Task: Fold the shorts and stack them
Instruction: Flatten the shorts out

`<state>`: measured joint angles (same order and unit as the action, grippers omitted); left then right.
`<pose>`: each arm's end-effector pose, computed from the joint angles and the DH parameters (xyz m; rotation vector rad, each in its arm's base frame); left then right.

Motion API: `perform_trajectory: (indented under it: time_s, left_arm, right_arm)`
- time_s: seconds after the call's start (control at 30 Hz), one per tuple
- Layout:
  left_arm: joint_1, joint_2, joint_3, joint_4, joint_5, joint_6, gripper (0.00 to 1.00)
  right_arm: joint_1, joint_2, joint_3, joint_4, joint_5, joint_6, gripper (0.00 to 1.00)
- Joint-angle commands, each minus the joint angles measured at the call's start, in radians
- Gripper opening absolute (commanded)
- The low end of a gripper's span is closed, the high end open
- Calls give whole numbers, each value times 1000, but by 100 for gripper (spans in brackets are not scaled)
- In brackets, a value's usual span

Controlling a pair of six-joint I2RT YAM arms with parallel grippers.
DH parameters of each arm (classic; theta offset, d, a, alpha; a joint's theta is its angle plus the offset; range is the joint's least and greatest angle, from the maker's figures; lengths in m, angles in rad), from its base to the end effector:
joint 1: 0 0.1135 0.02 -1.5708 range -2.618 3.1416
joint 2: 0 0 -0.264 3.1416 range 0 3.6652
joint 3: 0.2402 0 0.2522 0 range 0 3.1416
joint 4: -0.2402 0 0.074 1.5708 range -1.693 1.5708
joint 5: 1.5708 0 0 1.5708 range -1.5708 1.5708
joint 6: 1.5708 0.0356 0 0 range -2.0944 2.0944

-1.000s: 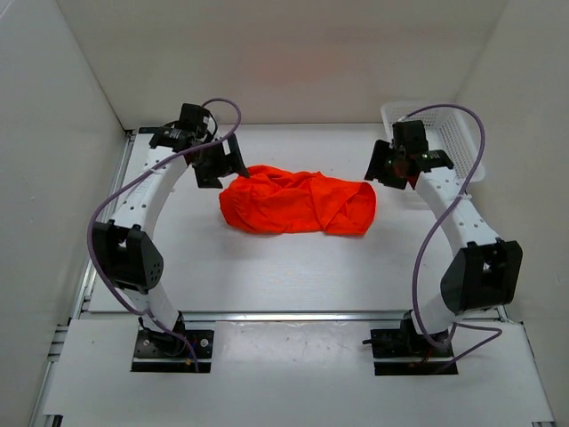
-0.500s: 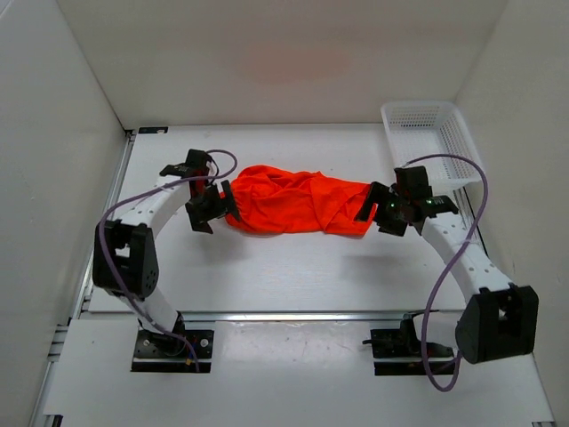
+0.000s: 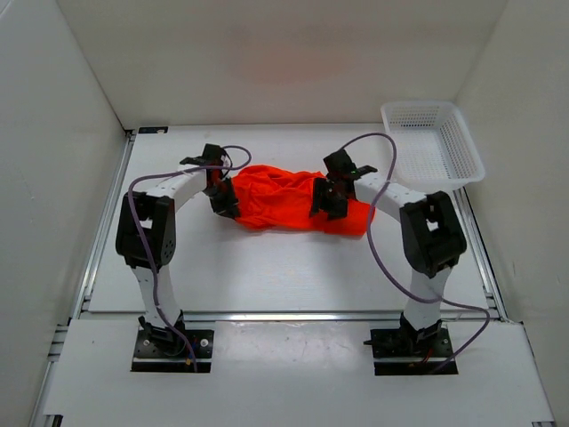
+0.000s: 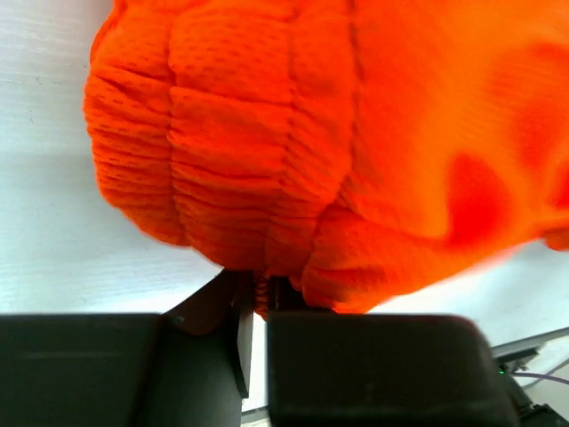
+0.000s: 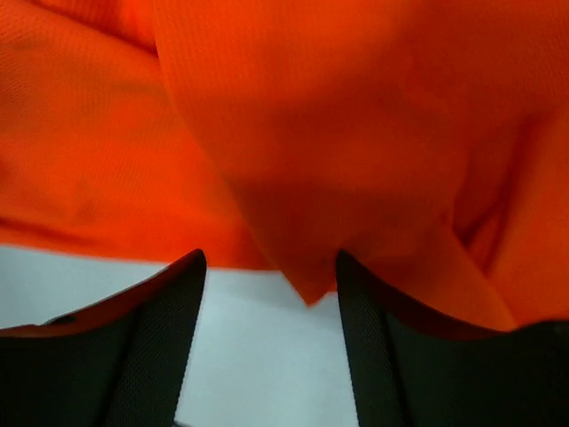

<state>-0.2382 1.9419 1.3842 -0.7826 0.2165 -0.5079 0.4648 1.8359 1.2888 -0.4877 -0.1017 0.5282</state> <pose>0.3676 -0.0971 0.1749 -0.3630 2.9541 -0.4268 0.3430 0.1760 0.1980 0.0475 2.6787 0.4703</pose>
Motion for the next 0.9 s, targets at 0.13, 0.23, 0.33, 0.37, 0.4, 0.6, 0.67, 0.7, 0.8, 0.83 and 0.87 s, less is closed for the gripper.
perform_trajectory:
  time_s: [0.13, 0.23, 0.33, 0.37, 0.4, 0.6, 0.67, 0.7, 0.8, 0.83, 0.87]
  left_arm:
    - [-4, -208, 98, -47, 27, 6, 10]
    - [-4, -259, 160, -108, 27, 6, 10]
    - [-4, -300, 252, -159, 15, 16, 10]
    - [-4, -310, 277, -194, 15, 16, 10]
    - [-4, -320, 323, -211, 15, 16, 10]
    - [-4, -467, 380, -308, 15, 25, 10]
    - [-4, -547, 380, -336, 15, 25, 10]
    - [-4, -573, 371, -345, 15, 25, 10]
    - [-4, -659, 380, -388, 6, 25, 10]
    - [-4, -684, 380, -398, 6, 25, 10]
    - [-4, -684, 394, -408, 6, 25, 10]
  right_arm:
    - [31, 123, 147, -63, 141, -30, 0]
    - [31, -22, 89, -63, 190, -30, 0]
    - [31, -178, 98, -87, 252, -45, 0]
    - [31, -214, 109, -119, 267, -57, 0]
    - [31, -248, 122, -135, 281, -66, 0]
    - [31, -560, 168, -245, 416, -97, 0]
    - [31, -631, 168, -271, 460, -97, 0]
    - [31, -694, 178, -302, 479, -97, 0]
    - [31, -788, 211, -356, 554, -97, 0]
    - [22, -800, 224, -365, 569, -106, 0]
    - [21, -810, 250, -374, 579, -115, 0]
